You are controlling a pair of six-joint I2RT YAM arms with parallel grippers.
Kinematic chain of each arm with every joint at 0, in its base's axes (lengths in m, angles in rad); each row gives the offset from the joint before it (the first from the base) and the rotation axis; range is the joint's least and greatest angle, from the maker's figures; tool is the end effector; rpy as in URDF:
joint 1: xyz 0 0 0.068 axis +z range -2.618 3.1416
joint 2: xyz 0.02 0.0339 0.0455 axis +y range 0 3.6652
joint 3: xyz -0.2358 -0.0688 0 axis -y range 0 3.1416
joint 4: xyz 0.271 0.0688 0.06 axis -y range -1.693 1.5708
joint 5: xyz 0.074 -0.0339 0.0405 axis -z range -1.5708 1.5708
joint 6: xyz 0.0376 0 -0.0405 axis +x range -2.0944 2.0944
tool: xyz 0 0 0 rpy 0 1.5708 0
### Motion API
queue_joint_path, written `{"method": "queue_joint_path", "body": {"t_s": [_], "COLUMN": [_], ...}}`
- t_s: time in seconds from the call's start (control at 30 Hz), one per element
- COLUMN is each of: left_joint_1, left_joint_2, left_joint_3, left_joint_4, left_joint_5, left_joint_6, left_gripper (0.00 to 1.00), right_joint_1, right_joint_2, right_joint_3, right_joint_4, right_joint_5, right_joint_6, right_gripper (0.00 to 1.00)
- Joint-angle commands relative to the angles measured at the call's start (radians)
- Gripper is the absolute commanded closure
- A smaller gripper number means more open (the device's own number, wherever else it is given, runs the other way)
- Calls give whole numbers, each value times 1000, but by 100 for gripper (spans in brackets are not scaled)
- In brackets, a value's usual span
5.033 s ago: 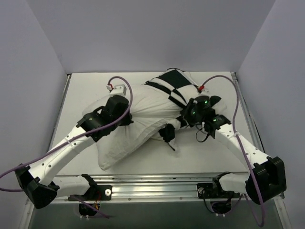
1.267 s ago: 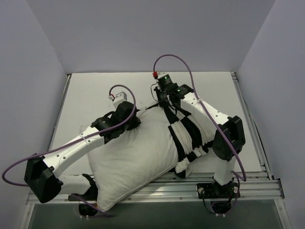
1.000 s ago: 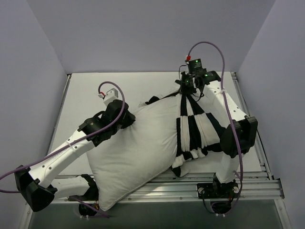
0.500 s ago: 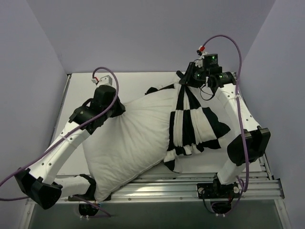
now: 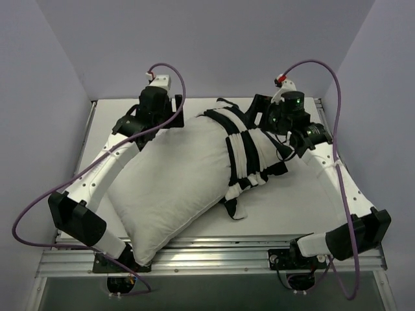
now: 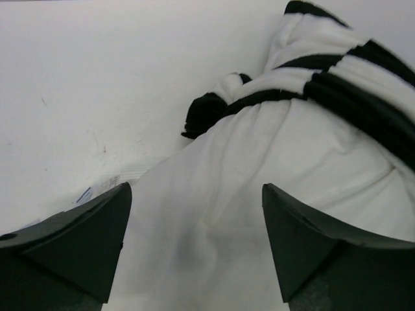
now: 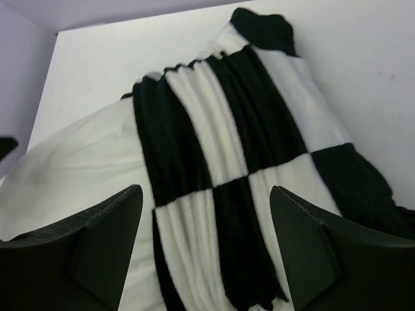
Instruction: Remove the pillowcase from the pillow
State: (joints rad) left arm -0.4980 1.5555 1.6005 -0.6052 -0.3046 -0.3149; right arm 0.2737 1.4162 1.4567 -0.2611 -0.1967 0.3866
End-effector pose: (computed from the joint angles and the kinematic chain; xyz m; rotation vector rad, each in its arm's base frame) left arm 0.3370 -0.1704 0.3630 0.0144 2.1065 -0.1631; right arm 0.3448 0.1044 0.3931 -0.0410 1.8337 0.6452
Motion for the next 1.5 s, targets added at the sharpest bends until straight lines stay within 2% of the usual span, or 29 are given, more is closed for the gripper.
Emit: {"method": "queue_joint_path", "body": {"t_s": [0.0, 0.03, 0.07, 0.17, 0.2, 0.23, 0.37, 0.47, 0.57, 0.73, 0.9, 0.97, 1.0, 1.03, 1.1, 1.13, 1.27, 1.47], "left_joint_1": [-5, -14, -28, -160, -256, -304, -531, -689, -735, -740, -732, -722, -706, -700, -691, -683, -665, -660], "left_joint_2": [-49, -66, -110, -226, -257, -314, -408, -420, -362, -204, -135, -118, -114, -114, -121, -133, -163, -213], "left_joint_3": [84, 79, 64, -36, -106, -146, -332, -468, -563, -562, -579, -590, -597, -600, -609, -619, -631, -619], "left_joint_4": [81, 68, 55, 38, 36, 38, 65, 152, 255, 277, 291, 301, 301, 300, 303, 311, 329, 301], "left_joint_5": [22, 39, 59, 47, 39, 29, -88, -249, -333, -355, -363, -358, -357, -357, -350, -343, -324, -326], "left_joint_6": [89, 105, 121, 215, 238, 270, 264, 273, 258, 171, 100, 82, 71, 50, 34, 31, 27, 10], "left_gripper": [6, 2, 5, 6, 6, 6, 6, 6, 6, 6, 6, 1, 9, 24, 43, 64, 97, 98], "right_joint_1": [84, 99, 111, 121, 121, 121, 122, 124, 124, 127, 133, 134, 139, 140, 153, 171, 237, 346], "right_joint_2": [-136, -161, -184, -285, -336, -359, -457, -511, -540, -554, -548, -542, -540, -536, -534, -534, -491, -425], "right_joint_3": [-129, -160, -192, -304, -349, -366, -444, -501, -545, -596, -636, -659, -683, -694, -732, -745, -789, -838], "right_joint_4": [45, 42, 37, 22, 11, 2, -27, -30, -6, 22, 6, 19, 34, 45, 86, 103, 155, 261], "right_joint_5": [26, 43, 52, 69, 75, 83, 68, 49, 20, 5, -12, -17, -20, -27, -58, -60, -18, 77], "right_joint_6": [-22, -20, -18, -8, -6, -5, 5, 20, 37, 34, 14, 34, 43, 54, 84, 93, 124, 166], "right_gripper": [24, 23, 22, 18, 16, 15, 11, 9, 8, 7, 6, 6, 6, 6, 6, 7, 7, 7]}}
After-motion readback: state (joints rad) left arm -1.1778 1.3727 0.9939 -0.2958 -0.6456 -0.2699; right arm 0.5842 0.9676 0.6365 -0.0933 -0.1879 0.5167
